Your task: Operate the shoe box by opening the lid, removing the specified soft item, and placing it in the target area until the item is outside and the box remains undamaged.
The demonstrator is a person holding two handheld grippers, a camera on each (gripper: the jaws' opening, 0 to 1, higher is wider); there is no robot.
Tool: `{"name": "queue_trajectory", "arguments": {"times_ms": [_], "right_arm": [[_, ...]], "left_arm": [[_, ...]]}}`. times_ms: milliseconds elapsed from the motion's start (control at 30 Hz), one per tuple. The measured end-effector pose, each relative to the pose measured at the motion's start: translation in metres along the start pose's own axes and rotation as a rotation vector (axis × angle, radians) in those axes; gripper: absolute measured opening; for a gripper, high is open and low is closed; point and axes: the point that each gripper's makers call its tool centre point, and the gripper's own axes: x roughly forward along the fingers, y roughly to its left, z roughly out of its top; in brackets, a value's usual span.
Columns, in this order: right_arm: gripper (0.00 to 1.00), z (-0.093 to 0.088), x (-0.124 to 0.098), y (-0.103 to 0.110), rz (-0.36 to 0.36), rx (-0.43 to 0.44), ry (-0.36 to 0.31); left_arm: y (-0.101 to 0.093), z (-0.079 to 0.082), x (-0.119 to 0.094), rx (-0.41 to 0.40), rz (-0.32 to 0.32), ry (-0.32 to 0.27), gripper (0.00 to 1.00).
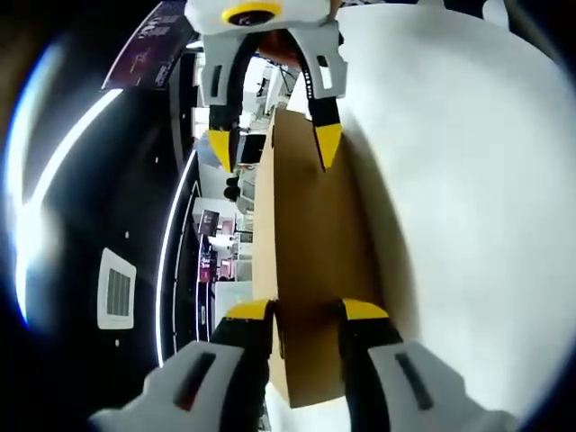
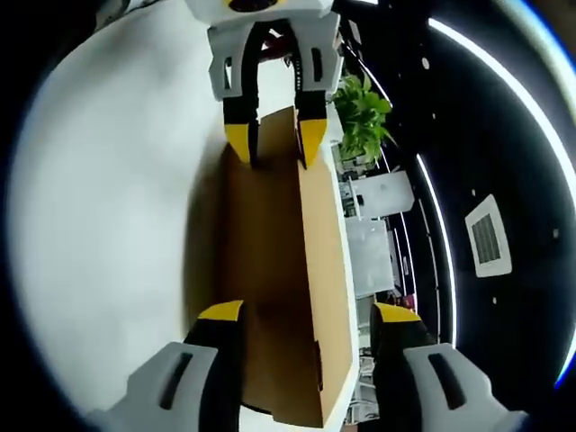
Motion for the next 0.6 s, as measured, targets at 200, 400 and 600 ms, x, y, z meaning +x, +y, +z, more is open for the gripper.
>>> {"name": "queue_trajectory", "arguments": {"times_ms": [200, 400, 600], "right_arm": [[0.52, 0.0025, 0.0024, -0.0014, -0.007, -0.007, -0.017], [0.47, 0.0038, 0.0044, 0.0005, -0.010, -0.021, -0.019], [0.41, 0.0038, 0.0049, 0.0047, -0.004, -0.026, -0.017]], "left_arm": [[0.0003, 0.0005, -0.0004, -0.003, -0.001, 0.005, 0.29], [0.0001, 0.0008, -0.0009, -0.004, -0.002, 0.006, 0.29], [0.0002, 0.0014, -0.0012, -0.009, -0.001, 0.007, 0.28]]}}
